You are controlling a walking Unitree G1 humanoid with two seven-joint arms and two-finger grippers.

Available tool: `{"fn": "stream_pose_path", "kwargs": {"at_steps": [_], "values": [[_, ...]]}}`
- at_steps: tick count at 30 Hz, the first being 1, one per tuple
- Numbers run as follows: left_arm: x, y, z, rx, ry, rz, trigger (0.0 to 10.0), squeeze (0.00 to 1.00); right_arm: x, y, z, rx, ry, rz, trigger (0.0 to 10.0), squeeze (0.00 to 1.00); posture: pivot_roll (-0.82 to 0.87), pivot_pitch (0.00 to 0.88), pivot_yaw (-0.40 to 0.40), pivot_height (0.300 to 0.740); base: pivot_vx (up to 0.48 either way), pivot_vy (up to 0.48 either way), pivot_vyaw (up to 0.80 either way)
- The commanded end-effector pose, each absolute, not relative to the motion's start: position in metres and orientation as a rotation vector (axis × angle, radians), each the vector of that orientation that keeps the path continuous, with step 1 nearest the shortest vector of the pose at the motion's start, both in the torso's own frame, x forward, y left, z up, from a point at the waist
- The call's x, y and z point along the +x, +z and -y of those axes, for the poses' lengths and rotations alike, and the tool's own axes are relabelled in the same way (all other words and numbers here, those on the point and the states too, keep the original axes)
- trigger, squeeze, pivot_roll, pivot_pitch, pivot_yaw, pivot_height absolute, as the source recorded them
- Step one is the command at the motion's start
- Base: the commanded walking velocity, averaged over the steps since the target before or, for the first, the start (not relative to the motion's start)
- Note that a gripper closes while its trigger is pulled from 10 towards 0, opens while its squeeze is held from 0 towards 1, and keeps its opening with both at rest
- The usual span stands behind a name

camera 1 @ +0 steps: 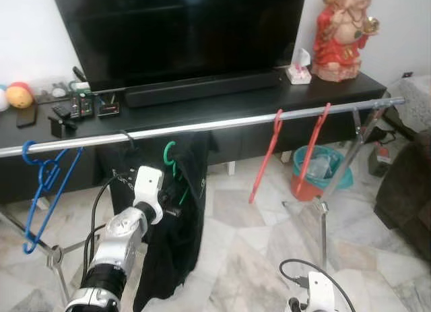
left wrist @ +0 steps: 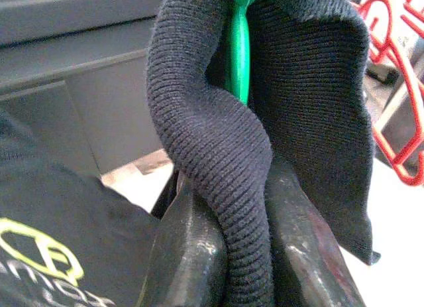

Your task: Hang hanger

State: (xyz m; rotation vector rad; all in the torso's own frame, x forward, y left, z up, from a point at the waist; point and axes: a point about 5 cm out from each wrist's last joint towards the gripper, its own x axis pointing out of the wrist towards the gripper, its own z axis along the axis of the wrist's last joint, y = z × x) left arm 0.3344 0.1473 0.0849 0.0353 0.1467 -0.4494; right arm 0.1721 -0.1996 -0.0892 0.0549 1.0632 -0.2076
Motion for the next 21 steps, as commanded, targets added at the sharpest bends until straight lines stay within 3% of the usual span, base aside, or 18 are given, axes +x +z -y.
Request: {"fn": "stream_pose_path", "kwargs": {"at_steps": [1, 11, 21], "values": [[0.3418, 0.0936, -0.1404, 0.083, -0.463, -0.123, 10.0, 0.0, 0.1733, -0.0891, 0.1968, 0.055, -0.202, -1.061, 10.0, 0.0, -0.2, 0.0, 0.014, 0.74, 0.0, 0.0, 0.0], [0.3479, 0.0976, -0.1354, 0.097, -0.426, -0.109, 10.0, 0.0, 0.1777, -0.0877, 0.1932, 0.054, -0.191, -1.052, 10.0, 0.0, -0.21, 0.0, 0.012, 0.74, 0.0, 0.0, 0.0], [0.3486, 0.0963, -0.1396, 0.096, -0.389, -0.106, 10.0, 0.0, 0.1771, -0.0877, 0.195, 0.046, -0.183, -1.05, 10.0, 0.0, -0.2, 0.0, 0.009, 0.74, 0.0, -0.431, 0.0]]}}
